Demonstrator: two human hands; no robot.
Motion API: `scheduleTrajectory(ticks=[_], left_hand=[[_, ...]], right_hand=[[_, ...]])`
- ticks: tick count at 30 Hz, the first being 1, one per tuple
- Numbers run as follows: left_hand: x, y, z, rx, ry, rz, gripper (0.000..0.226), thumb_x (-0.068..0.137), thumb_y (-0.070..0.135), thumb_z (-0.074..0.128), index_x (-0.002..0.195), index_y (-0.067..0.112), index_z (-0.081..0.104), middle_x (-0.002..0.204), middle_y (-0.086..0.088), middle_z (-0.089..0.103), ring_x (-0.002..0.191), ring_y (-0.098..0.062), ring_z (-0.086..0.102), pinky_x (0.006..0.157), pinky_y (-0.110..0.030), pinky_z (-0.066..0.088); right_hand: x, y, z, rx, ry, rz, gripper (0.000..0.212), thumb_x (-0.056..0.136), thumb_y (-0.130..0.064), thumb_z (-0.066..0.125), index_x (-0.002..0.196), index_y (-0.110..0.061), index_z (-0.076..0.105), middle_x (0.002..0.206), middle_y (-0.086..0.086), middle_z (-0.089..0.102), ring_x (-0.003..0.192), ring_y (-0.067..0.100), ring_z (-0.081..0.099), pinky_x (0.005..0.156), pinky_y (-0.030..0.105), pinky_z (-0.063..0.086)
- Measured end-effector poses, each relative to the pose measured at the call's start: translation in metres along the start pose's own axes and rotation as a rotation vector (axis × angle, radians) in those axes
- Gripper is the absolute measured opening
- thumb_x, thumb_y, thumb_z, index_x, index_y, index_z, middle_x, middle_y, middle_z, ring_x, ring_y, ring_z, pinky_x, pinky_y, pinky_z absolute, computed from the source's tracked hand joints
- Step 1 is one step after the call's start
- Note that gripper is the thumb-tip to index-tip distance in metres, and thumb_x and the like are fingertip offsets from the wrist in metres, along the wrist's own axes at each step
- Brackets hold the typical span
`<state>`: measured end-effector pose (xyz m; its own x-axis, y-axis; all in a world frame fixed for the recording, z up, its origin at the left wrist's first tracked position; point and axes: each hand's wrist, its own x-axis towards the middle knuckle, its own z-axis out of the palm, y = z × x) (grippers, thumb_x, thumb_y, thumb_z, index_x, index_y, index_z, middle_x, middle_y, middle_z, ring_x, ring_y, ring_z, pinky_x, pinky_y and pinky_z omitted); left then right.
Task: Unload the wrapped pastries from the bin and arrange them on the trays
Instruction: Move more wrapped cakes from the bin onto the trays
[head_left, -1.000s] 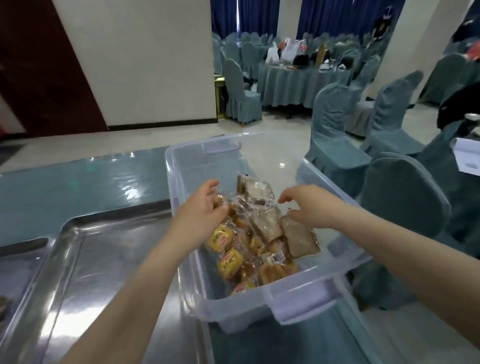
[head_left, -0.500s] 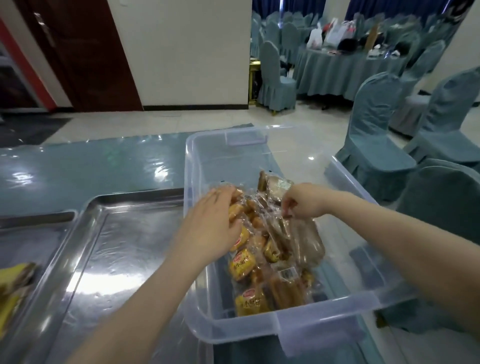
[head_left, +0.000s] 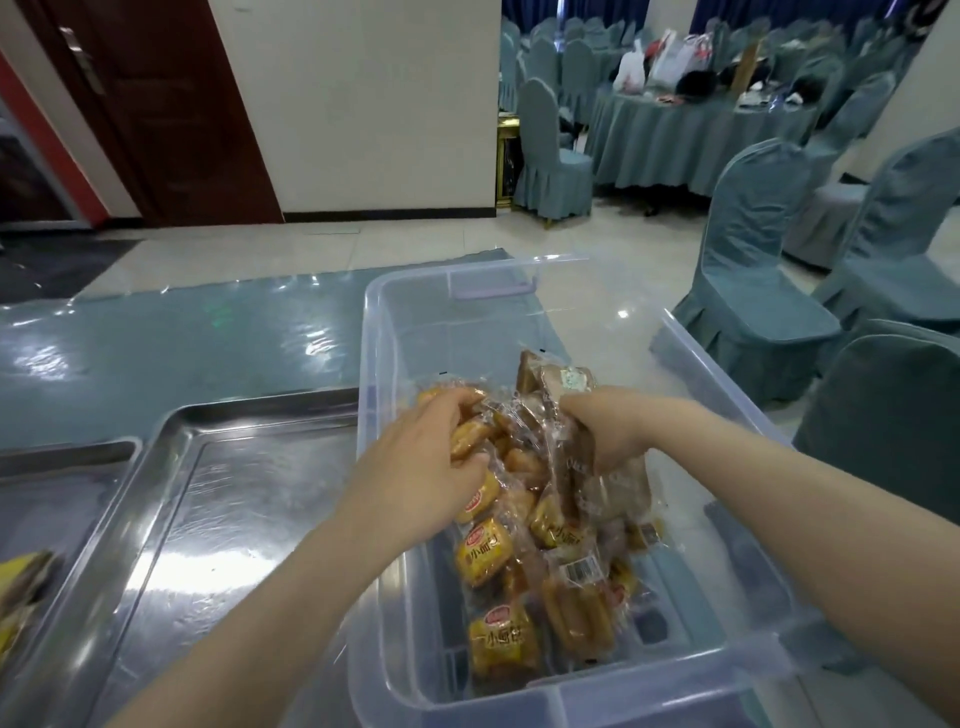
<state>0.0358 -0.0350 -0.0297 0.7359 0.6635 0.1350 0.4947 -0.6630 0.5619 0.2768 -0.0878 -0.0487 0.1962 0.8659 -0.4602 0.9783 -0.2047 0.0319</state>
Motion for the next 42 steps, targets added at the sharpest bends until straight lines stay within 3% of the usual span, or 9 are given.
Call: scheduleTrajectory(ticks=[3, 7, 13, 16, 20, 29, 34, 39, 42], left_hand=[[0.028, 0.006, -0.001, -0.081, -0.104, -0.062, 0.062, 0.085, 0.037, 0.058, 0.140, 0.034, 0.029, 0.140, 0.008, 0.046, 0.109, -0.008, 0.052, 0.082, -0.025, 0.040], [0.095, 0.017, 0.014, -0.072, -0.175, -0.119, 0.062, 0.087, 0.033, 0.057, 0.142, 0.029, 0.029, 0.136, 0.000, 0.048, 0.078, -0.007, 0.061, 0.069, -0.030, 0.052], [0.175, 0.013, 0.065, -0.095, -0.288, -0.221, 0.058, 0.089, 0.033, 0.060, 0.137, 0.007, 0.039, 0.117, -0.006, 0.051, 0.091, -0.017, 0.052, 0.072, -0.022, 0.036], [0.191, 0.001, 0.101, 0.031, -0.416, -0.282, 0.057, 0.087, 0.045, 0.060, 0.126, 0.005, 0.051, 0.124, -0.009, 0.055, 0.103, -0.025, 0.056, 0.078, -0.025, 0.041], [0.198, -0.013, 0.136, 0.212, -0.493, -0.320, 0.061, 0.075, 0.069, 0.057, 0.097, 0.012, 0.060, 0.111, -0.009, 0.062, 0.091, -0.024, 0.059, 0.078, -0.034, 0.049], [0.199, -0.024, 0.127, 0.005, -0.612, -0.563, 0.076, 0.062, 0.066, 0.072, 0.112, 0.011, 0.056, 0.112, -0.006, 0.066, 0.104, -0.026, 0.062, 0.092, -0.041, 0.049], [0.197, -0.019, 0.125, -0.128, -0.552, -0.548, 0.044, 0.066, 0.049, 0.074, 0.090, 0.013, 0.061, 0.090, -0.009, 0.070, 0.092, -0.026, 0.066, 0.082, -0.038, 0.052], [0.198, -0.011, 0.096, -0.143, -0.344, -0.483, 0.038, 0.066, 0.037, 0.077, 0.086, 0.012, 0.057, 0.083, -0.004, 0.062, 0.069, -0.016, 0.059, 0.049, -0.026, 0.044], [0.196, -0.007, 0.069, -0.185, -0.237, -0.411, 0.037, 0.064, 0.025, 0.080, 0.083, 0.017, 0.049, 0.084, -0.006, 0.063, 0.068, -0.017, 0.062, 0.052, -0.029, 0.052]], right_hand=[[-0.009, 0.011, -0.015, 0.115, 0.045, 0.049, 0.046, 0.073, -0.014, 0.070, 0.110, -0.018, 0.044, 0.086, -0.002, 0.053, 0.074, 0.013, 0.051, 0.061, 0.030, 0.048], [-0.018, 0.014, -0.022, 0.134, 0.018, 0.067, 0.059, 0.070, -0.018, 0.078, 0.119, -0.020, 0.045, 0.096, -0.003, 0.056, 0.083, 0.017, 0.054, 0.067, 0.030, 0.049], [-0.011, 0.008, -0.009, 0.038, -0.070, 0.033, 0.062, 0.062, -0.029, 0.086, 0.115, -0.018, 0.057, 0.109, 0.001, 0.063, 0.096, 0.022, 0.060, 0.082, 0.036, 0.053], [-0.006, 0.009, -0.007, 0.006, -0.085, 0.030, 0.062, 0.064, -0.031, 0.085, 0.116, -0.016, 0.056, 0.108, 0.002, 0.062, 0.094, 0.022, 0.060, 0.075, 0.032, 0.051], [0.000, 0.012, -0.005, -0.010, -0.109, 0.014, 0.066, 0.066, -0.032, 0.085, 0.122, -0.017, 0.053, 0.110, 0.000, 0.061, 0.095, 0.021, 0.060, 0.076, 0.033, 0.052], [0.001, 0.010, -0.007, -0.017, -0.196, -0.030, 0.077, 0.069, -0.030, 0.083, 0.134, -0.018, 0.044, 0.125, 0.002, 0.056, 0.107, 0.023, 0.056, 0.087, 0.034, 0.051], [0.000, 0.007, -0.008, -0.017, -0.144, -0.025, 0.072, 0.072, -0.028, 0.081, 0.134, -0.020, 0.045, 0.118, 0.001, 0.058, 0.102, 0.021, 0.058, 0.077, 0.029, 0.049], [-0.003, 0.013, -0.014, 0.024, 0.014, -0.011, 0.073, 0.071, -0.029, 0.080, 0.134, -0.026, 0.043, 0.110, -0.002, 0.060, 0.092, 0.021, 0.059, 0.076, 0.033, 0.053], [-0.006, 0.017, -0.019, 0.101, 0.114, -0.011, 0.060, 0.069, -0.031, 0.080, 0.121, -0.029, 0.052, 0.100, -0.007, 0.060, 0.088, 0.018, 0.058, 0.076, 0.035, 0.053]])
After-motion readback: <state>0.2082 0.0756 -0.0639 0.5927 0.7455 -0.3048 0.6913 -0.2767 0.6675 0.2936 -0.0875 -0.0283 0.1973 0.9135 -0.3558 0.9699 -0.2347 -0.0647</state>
